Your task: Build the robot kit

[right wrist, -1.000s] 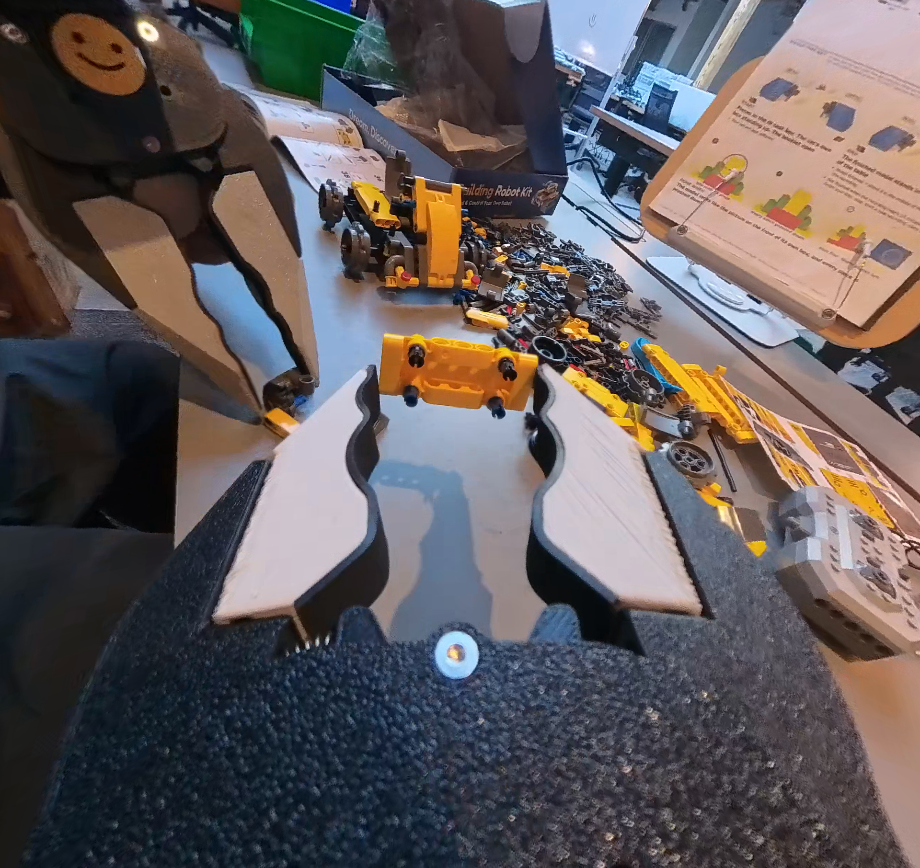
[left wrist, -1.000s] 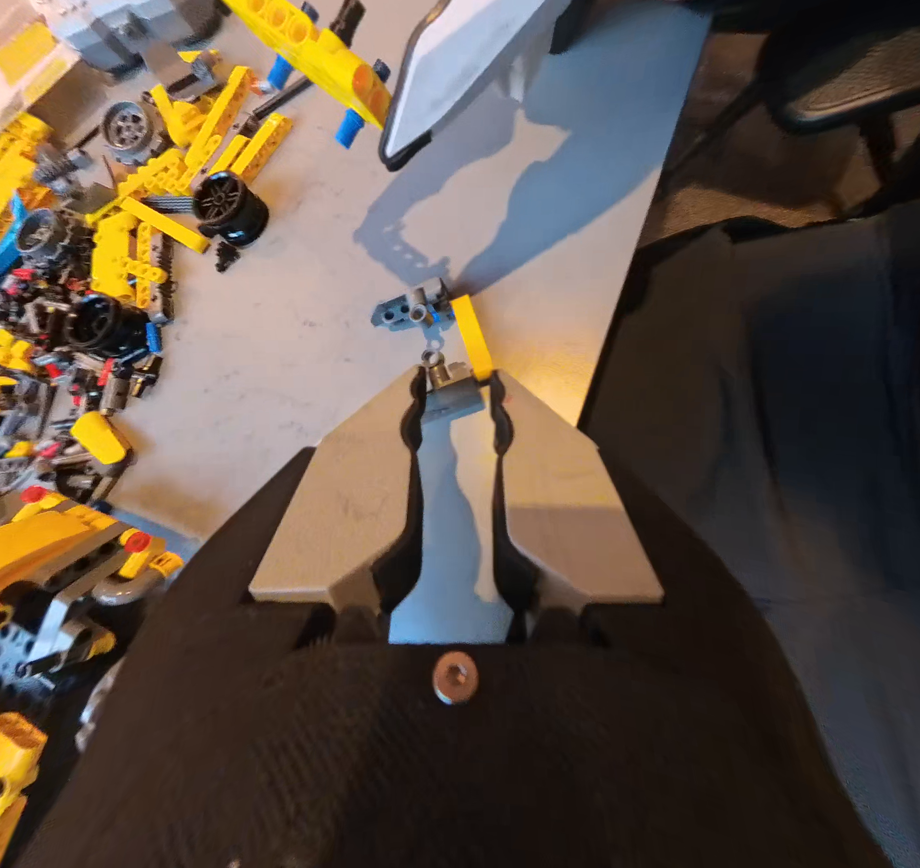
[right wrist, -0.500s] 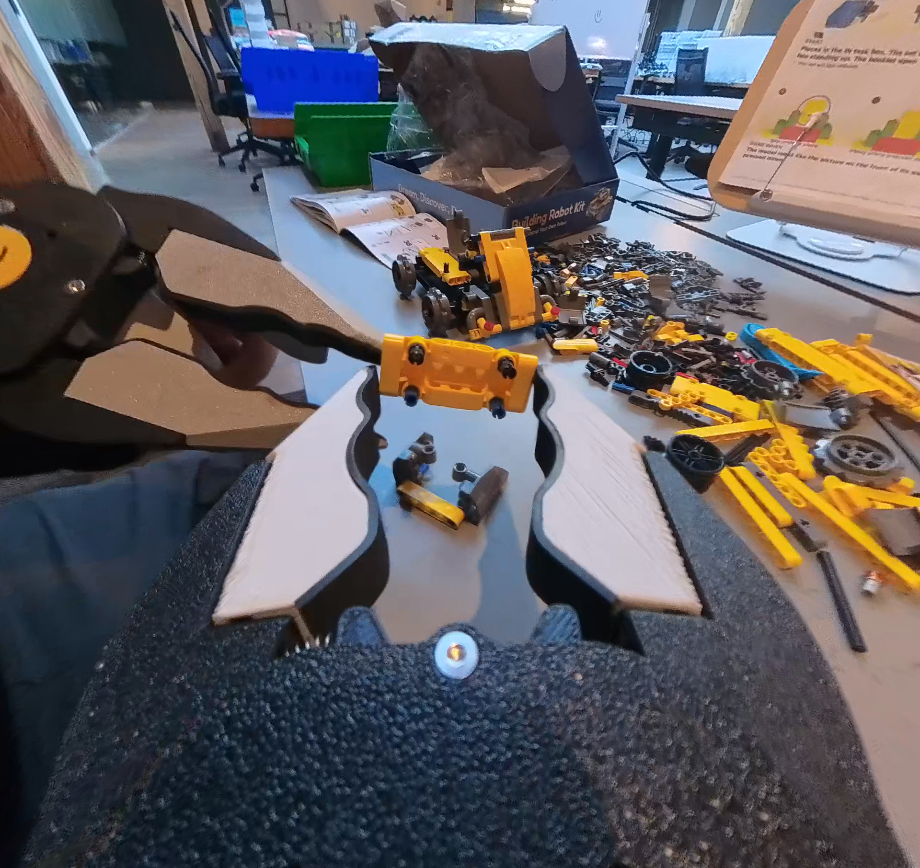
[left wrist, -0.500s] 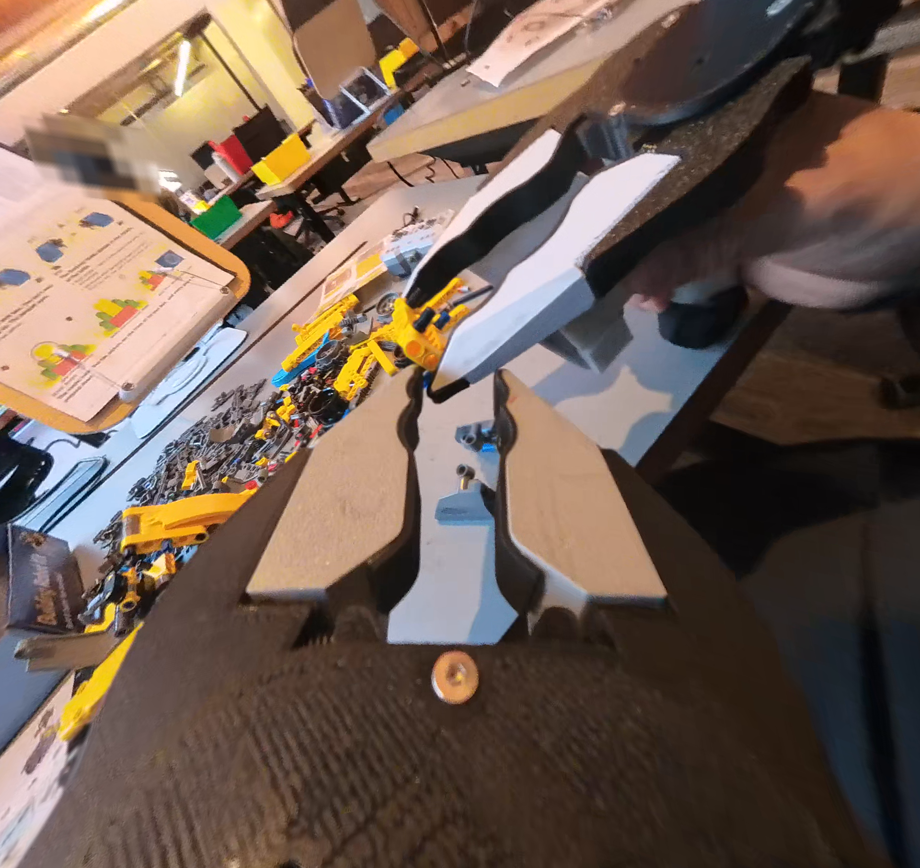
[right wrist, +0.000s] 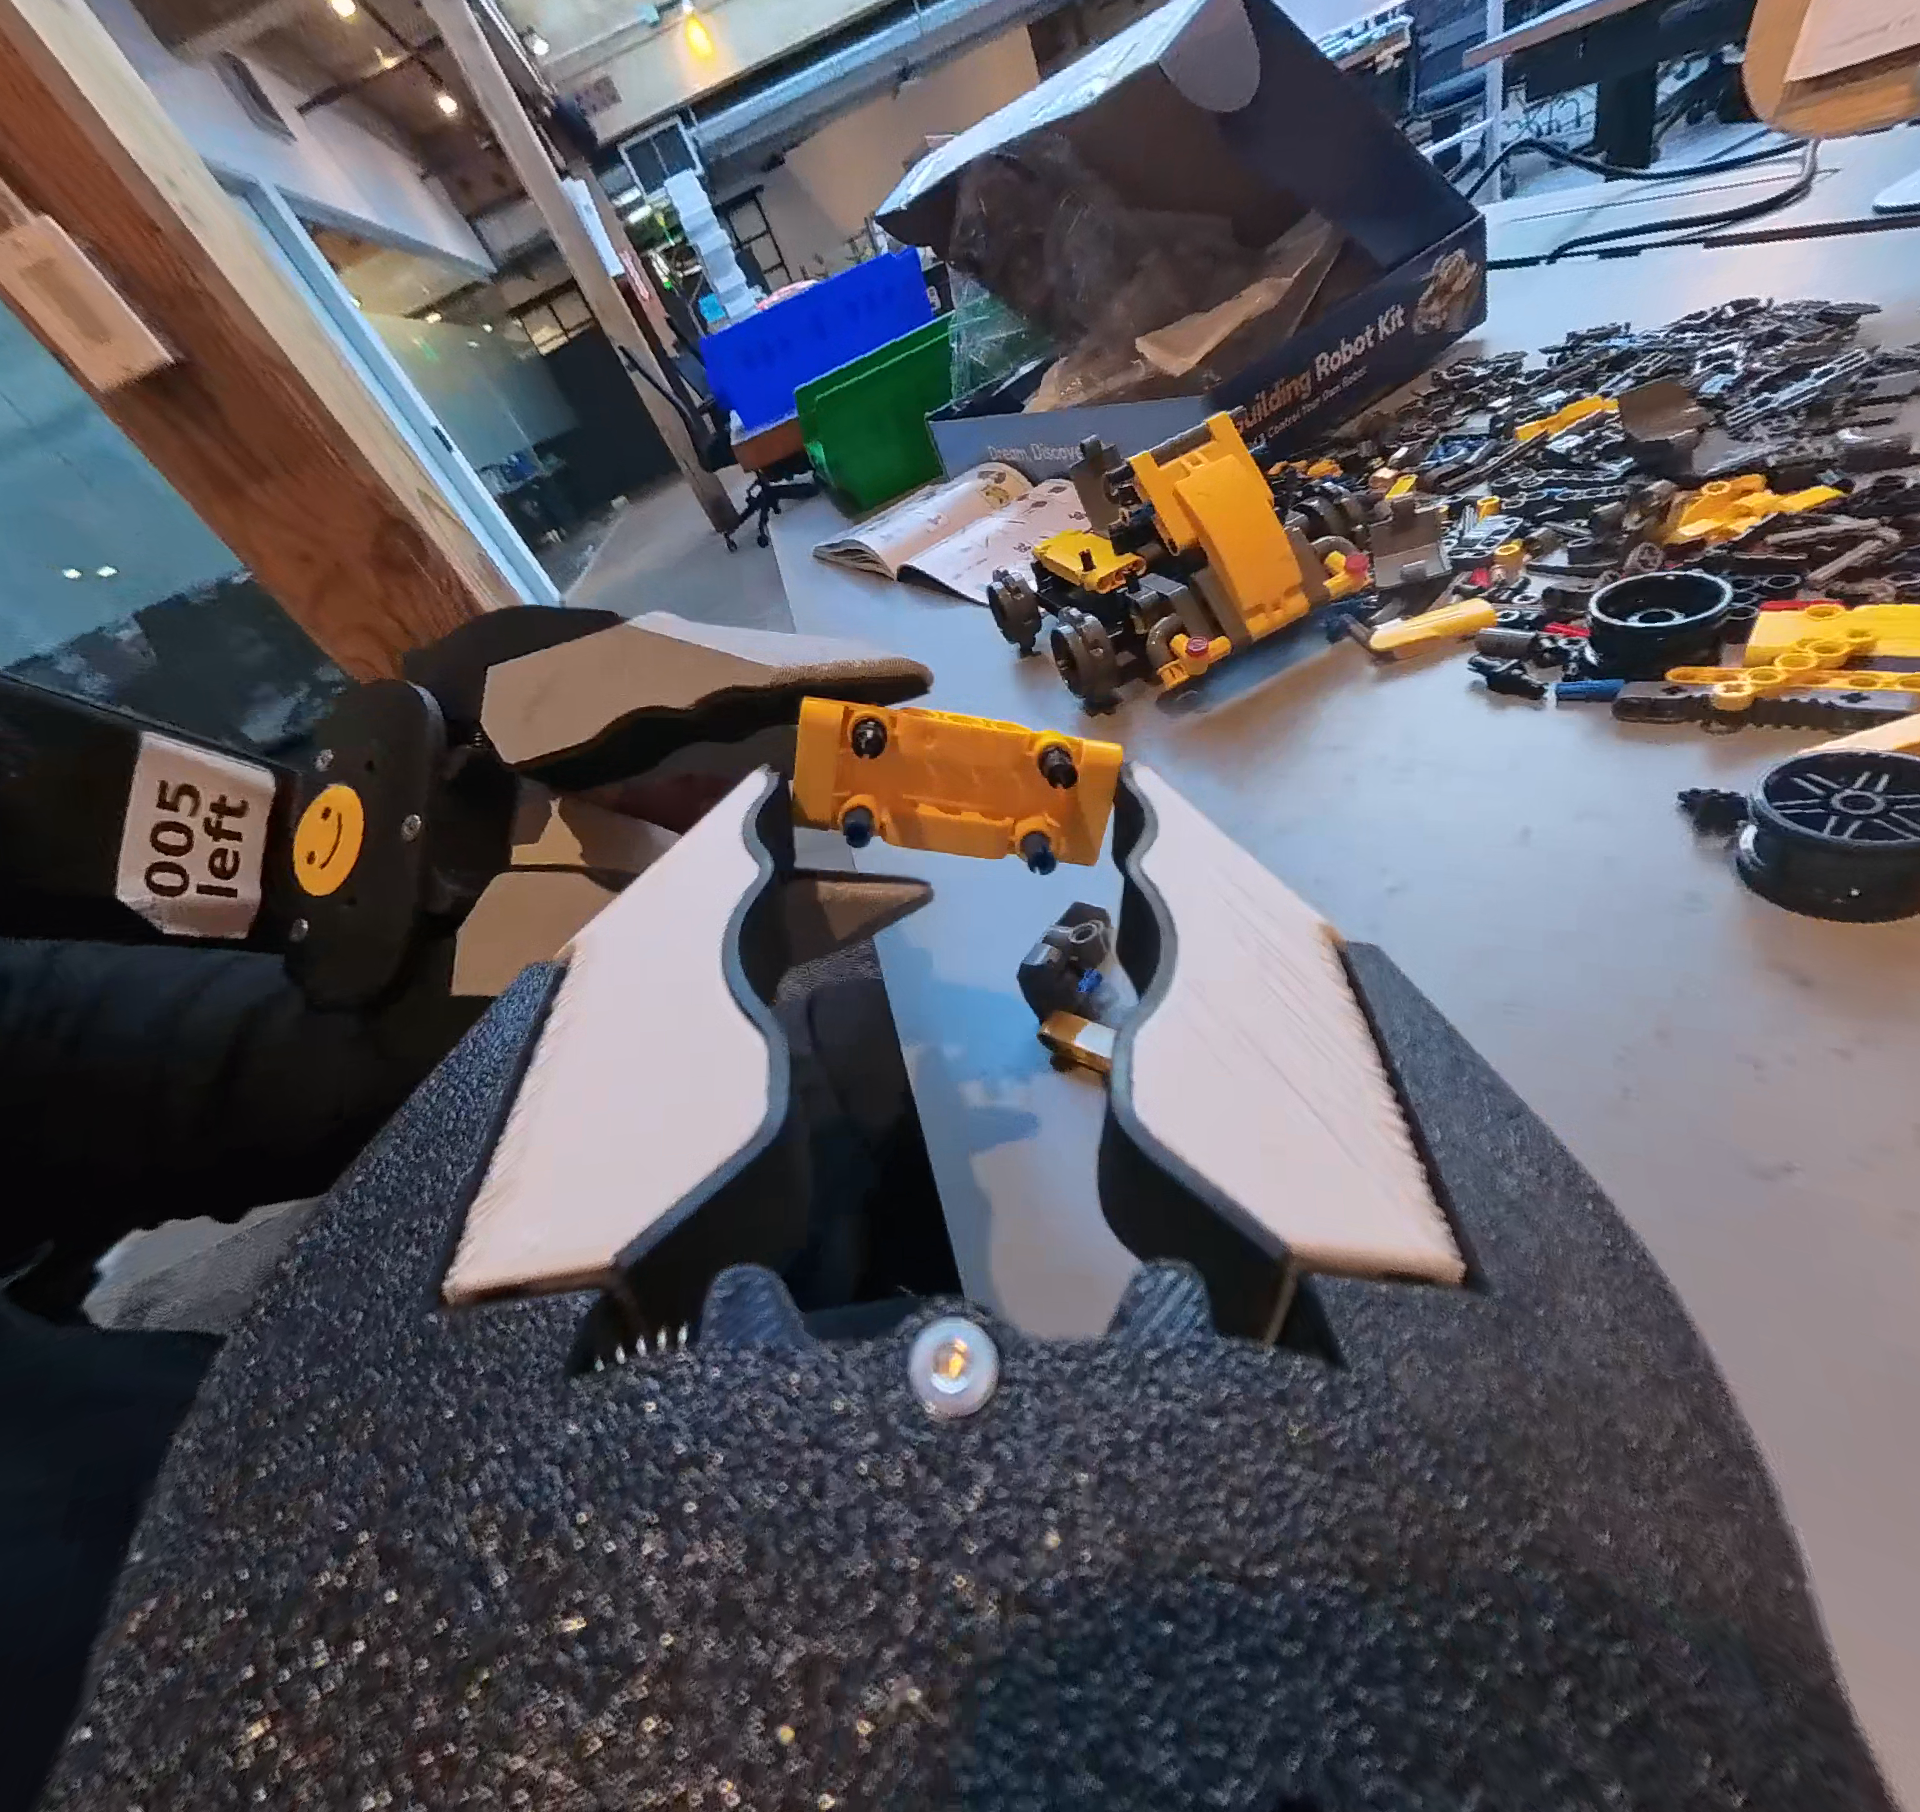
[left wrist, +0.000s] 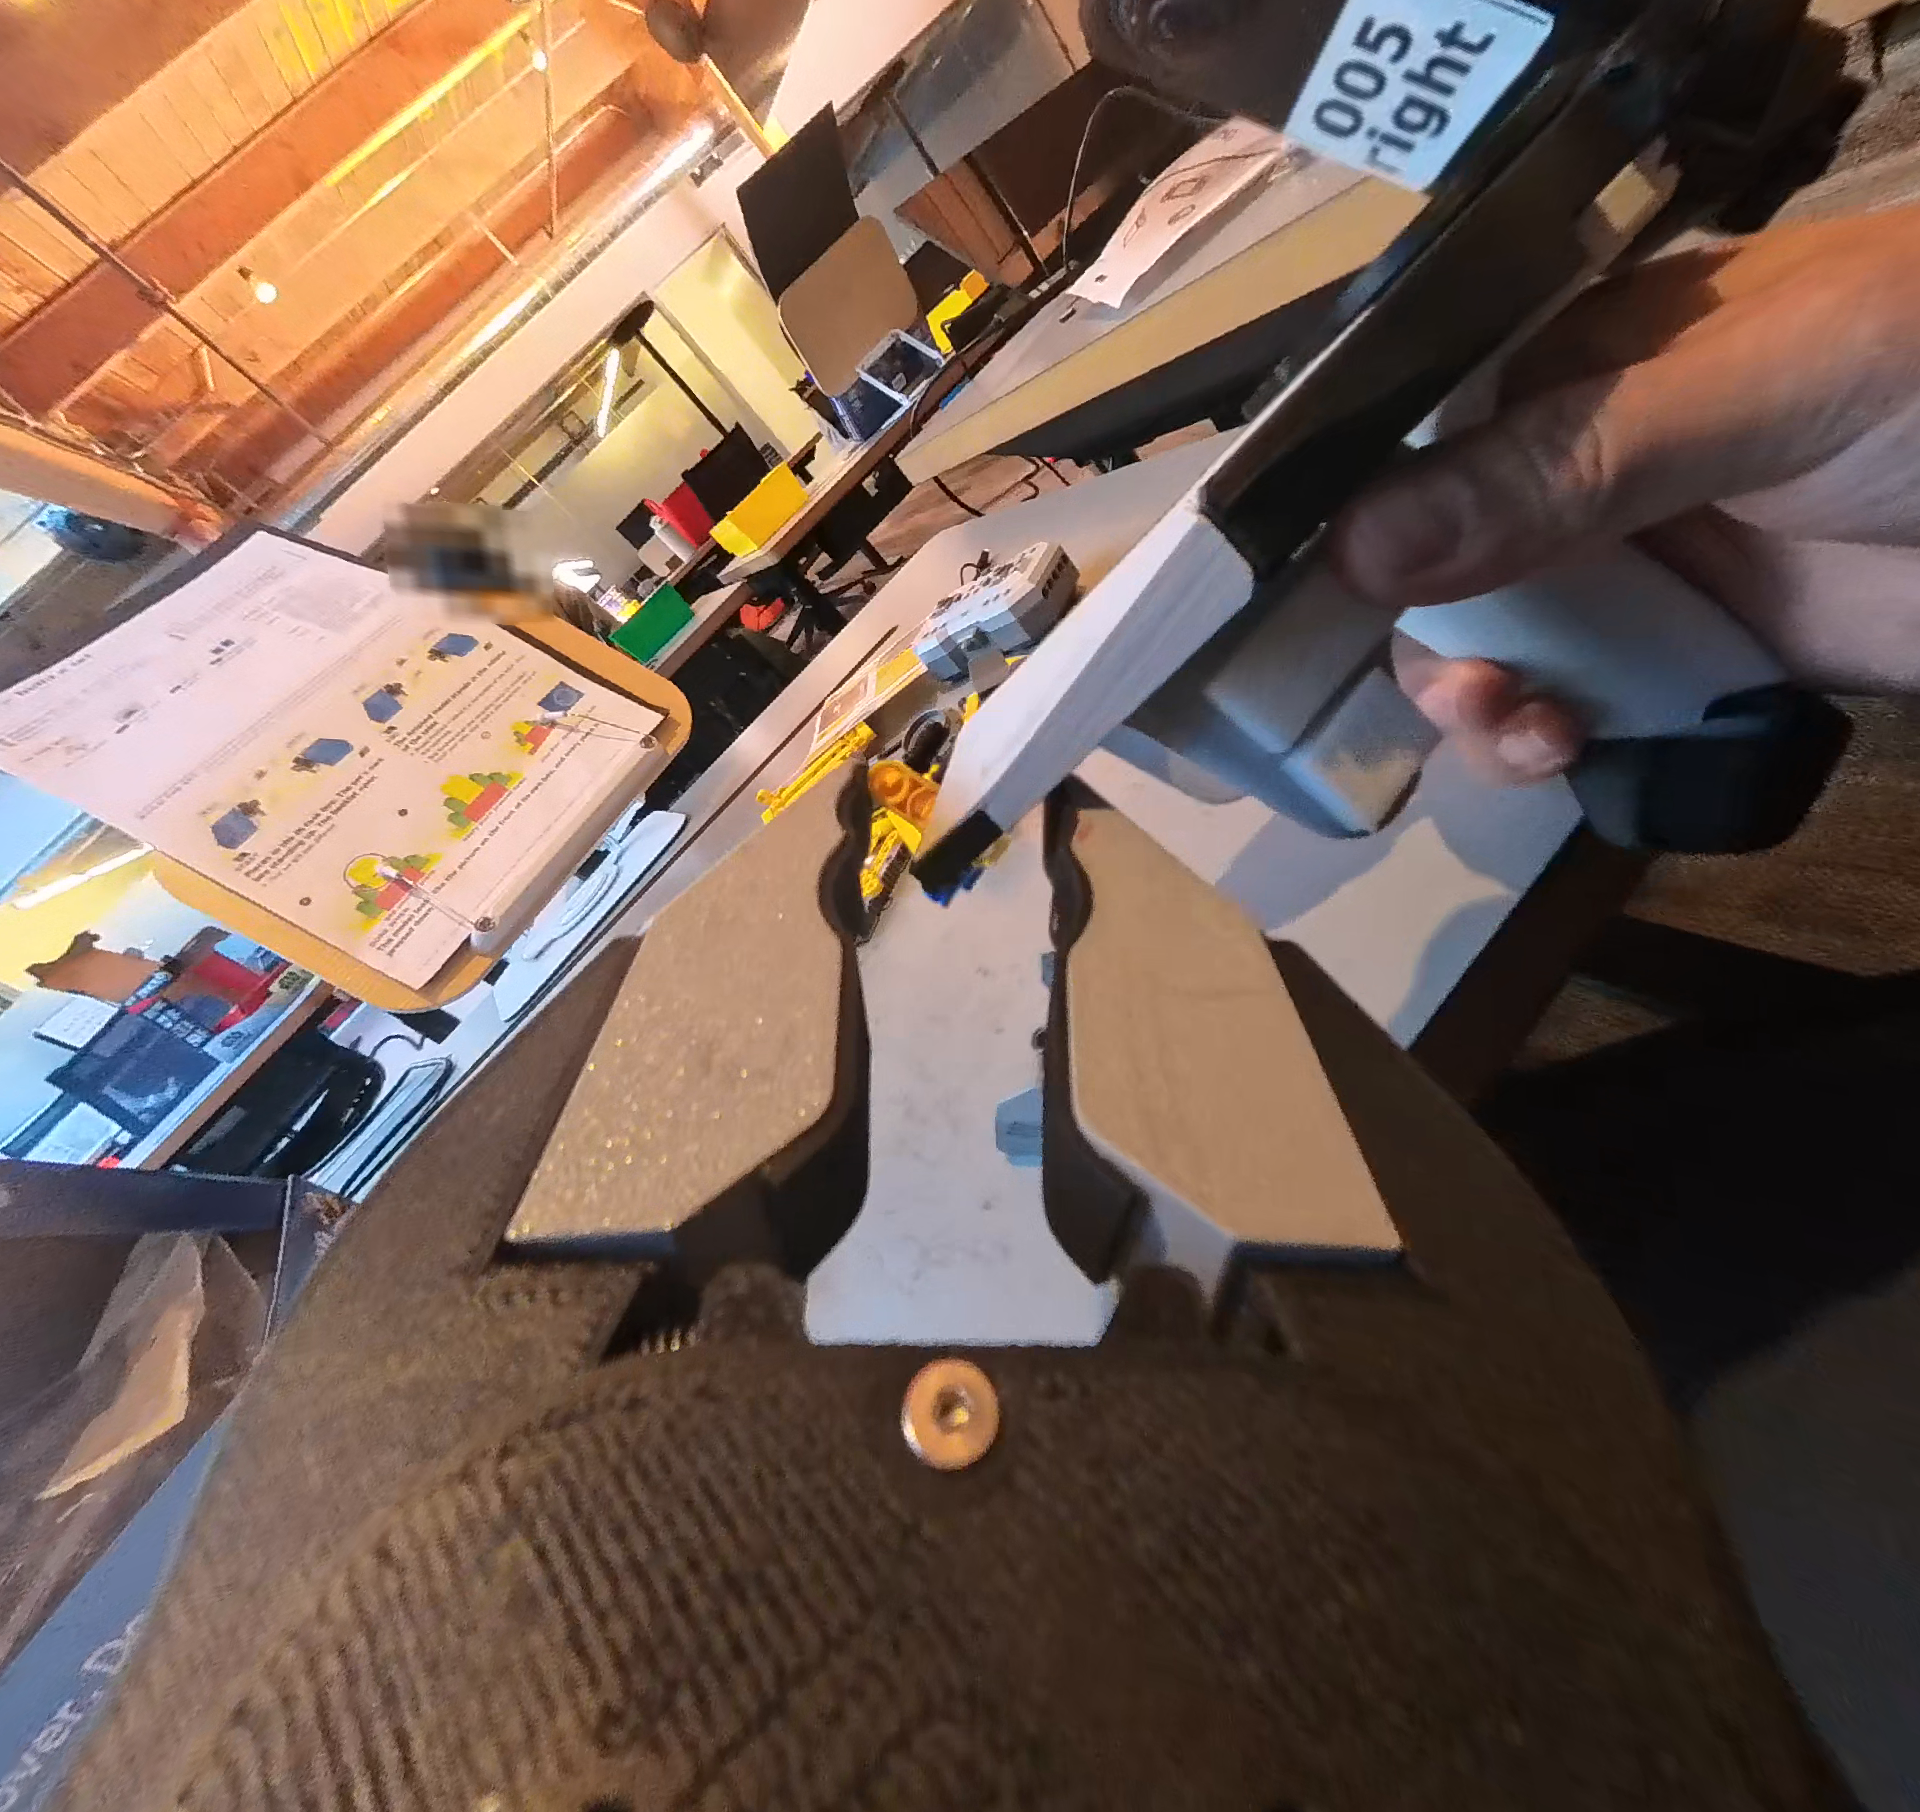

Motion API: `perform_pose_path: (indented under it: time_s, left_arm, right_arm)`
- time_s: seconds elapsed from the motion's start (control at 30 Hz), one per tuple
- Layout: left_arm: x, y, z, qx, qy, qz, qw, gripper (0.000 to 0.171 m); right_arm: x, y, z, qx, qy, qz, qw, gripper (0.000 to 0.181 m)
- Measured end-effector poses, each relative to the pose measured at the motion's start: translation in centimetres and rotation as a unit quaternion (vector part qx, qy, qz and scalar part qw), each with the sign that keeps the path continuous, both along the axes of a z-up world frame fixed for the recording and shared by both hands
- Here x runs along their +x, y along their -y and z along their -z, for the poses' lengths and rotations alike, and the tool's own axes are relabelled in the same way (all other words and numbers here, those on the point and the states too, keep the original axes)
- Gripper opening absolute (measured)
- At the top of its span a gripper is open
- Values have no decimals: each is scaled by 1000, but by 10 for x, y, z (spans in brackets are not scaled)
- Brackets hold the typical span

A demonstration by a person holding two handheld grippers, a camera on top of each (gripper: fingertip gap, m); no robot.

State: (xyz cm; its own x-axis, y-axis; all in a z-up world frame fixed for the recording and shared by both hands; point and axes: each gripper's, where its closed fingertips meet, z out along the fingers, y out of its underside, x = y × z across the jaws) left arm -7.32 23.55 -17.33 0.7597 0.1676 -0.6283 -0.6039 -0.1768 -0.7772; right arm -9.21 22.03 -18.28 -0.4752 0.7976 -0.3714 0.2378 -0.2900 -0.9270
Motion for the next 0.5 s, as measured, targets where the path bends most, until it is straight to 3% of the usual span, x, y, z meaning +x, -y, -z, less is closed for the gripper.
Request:
perform_pose_path:
  time_s: [0.13, 0.5]
  left_arm:
    - [-4, 2, 2, 0, -4, -7, 1000, 22]
    - [1, 0, 0, -3, -30, 32, 999, 24]
  right_arm:
    - [3, 0, -4, -3, -9, -5, 1000, 62]
    - [5, 8, -4, -5, -1, -44, 999, 62]
